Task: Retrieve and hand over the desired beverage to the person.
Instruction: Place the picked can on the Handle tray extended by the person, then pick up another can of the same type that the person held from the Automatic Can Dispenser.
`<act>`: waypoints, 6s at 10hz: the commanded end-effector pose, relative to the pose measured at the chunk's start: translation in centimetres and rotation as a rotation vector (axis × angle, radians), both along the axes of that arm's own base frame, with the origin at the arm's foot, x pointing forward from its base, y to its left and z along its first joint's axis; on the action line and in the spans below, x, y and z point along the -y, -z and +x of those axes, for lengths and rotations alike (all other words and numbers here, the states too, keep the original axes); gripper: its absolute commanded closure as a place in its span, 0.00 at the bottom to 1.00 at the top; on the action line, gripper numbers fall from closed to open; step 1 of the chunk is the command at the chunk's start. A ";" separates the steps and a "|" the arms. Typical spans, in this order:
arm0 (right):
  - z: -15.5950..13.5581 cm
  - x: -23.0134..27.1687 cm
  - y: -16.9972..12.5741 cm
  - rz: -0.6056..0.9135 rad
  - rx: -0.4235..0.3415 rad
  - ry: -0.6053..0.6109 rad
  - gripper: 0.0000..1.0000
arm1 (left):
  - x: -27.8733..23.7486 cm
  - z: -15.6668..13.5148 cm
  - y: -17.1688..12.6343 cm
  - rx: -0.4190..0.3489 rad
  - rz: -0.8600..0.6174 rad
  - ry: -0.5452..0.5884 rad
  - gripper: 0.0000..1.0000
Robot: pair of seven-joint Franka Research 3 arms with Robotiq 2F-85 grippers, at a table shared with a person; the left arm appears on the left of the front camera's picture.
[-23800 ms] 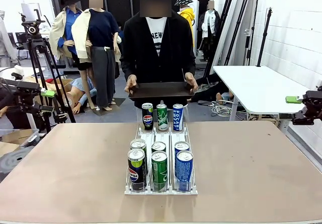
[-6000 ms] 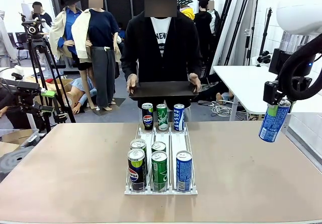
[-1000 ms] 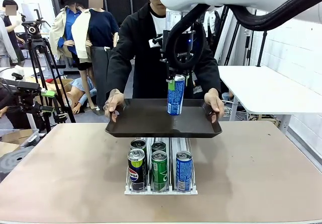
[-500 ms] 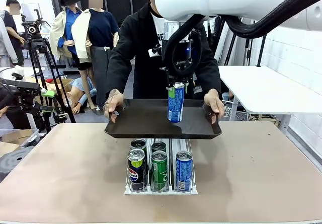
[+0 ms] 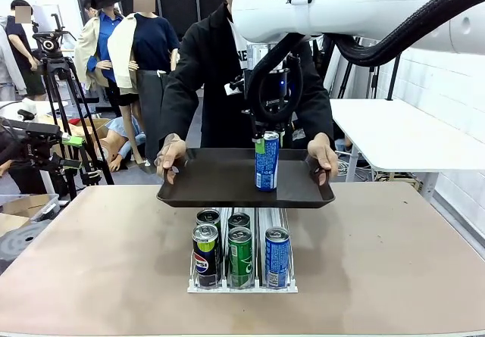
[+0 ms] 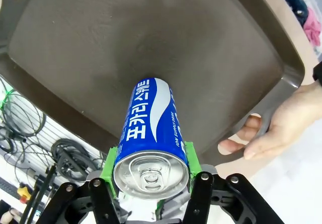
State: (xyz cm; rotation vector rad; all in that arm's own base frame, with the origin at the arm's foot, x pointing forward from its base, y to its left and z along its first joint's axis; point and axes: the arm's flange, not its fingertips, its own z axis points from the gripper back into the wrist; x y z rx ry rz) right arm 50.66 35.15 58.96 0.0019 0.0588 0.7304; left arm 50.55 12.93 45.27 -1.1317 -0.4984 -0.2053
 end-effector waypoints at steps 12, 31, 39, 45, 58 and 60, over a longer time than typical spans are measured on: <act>-1.5 2.4 -6.5 0.008 0.095 0.003 0.00 | -0.1 -0.1 -0.1 0.001 0.003 0.001 0.00; -3.1 10.1 -7.4 0.331 -0.039 0.100 0.00 | -0.1 -0.1 -0.1 0.001 0.003 0.001 0.00; -5.8 26.8 2.8 0.829 -0.125 0.551 0.00 | -0.1 -0.1 -0.1 0.001 0.003 0.001 0.00; -4.5 35.4 11.2 1.128 -0.183 0.672 0.00 | -0.1 -0.1 -0.1 0.001 0.003 0.001 0.00; -4.0 38.4 15.9 1.261 -0.278 0.737 0.00 | -0.1 -0.1 -0.1 0.001 0.003 0.001 0.00; -4.0 38.4 15.9 1.261 -0.278 0.737 0.00 | -0.1 -0.1 -0.1 0.001 0.003 0.001 0.00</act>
